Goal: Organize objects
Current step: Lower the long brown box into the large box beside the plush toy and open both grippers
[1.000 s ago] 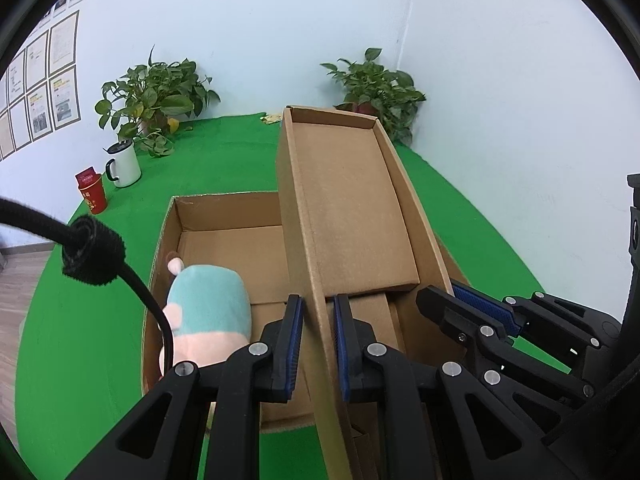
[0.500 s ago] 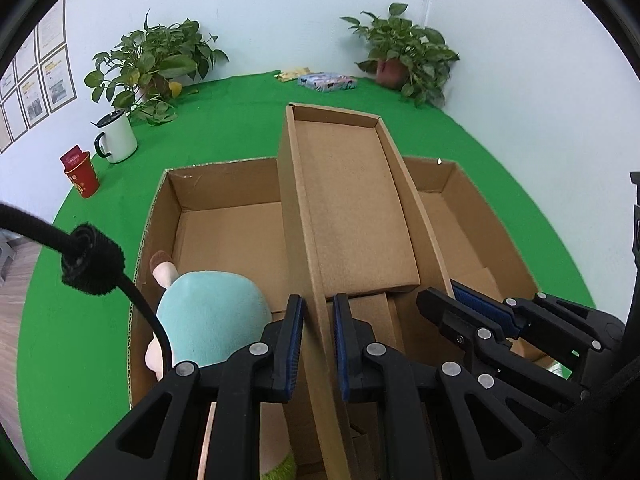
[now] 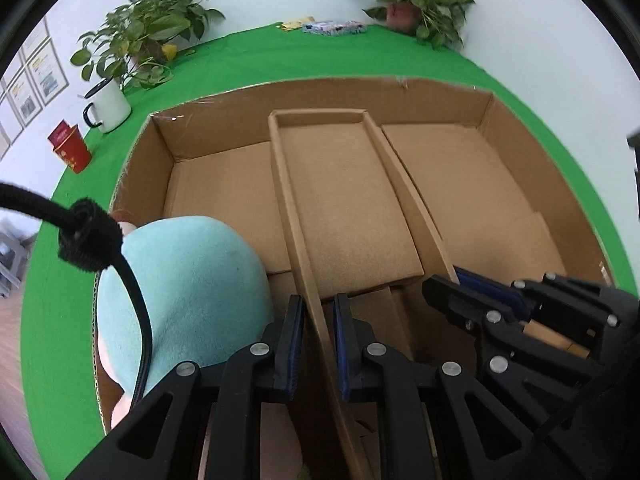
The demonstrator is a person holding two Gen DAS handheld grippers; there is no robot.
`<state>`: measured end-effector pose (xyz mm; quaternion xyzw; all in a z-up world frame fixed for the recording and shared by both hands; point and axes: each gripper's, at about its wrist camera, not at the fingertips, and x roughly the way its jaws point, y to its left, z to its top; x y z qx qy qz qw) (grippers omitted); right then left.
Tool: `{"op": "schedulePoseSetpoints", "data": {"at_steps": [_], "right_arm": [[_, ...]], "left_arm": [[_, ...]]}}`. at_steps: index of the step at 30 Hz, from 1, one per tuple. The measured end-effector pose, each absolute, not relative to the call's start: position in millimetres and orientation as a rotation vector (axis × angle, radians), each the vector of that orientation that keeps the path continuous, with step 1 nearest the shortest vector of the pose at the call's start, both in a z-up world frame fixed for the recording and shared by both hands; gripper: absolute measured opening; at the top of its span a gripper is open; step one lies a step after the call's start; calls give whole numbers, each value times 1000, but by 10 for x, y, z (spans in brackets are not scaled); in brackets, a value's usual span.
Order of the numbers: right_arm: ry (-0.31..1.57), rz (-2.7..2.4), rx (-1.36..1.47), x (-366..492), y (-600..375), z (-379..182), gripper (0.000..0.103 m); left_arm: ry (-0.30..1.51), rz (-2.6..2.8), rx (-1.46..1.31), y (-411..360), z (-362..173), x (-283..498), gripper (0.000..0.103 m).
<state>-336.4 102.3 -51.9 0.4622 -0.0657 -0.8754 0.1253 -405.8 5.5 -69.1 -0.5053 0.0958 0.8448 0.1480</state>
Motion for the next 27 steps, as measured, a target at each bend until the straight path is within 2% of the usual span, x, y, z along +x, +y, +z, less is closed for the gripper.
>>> {"op": "schedulePoseSetpoints", "data": {"at_steps": [8, 10, 19, 27], "right_arm": [[-183, -2519, 1374, -3351, 1019, -580, 10], [-180, -2517, 1366, -3351, 993, -584, 10], [-107, -2512, 1342, -3344, 797, -569, 11], [-40, -2525, 1320, -3341, 739, -578, 13]], "left_arm": [[162, 2444, -1430, -170, -521, -4003, 16], [127, 2454, -1410, -268, -441, -3975, 19], [11, 2463, -1371, -612, -286, -3793, 19], [20, 2457, -1336, -686, -270, -3620, 19]]}}
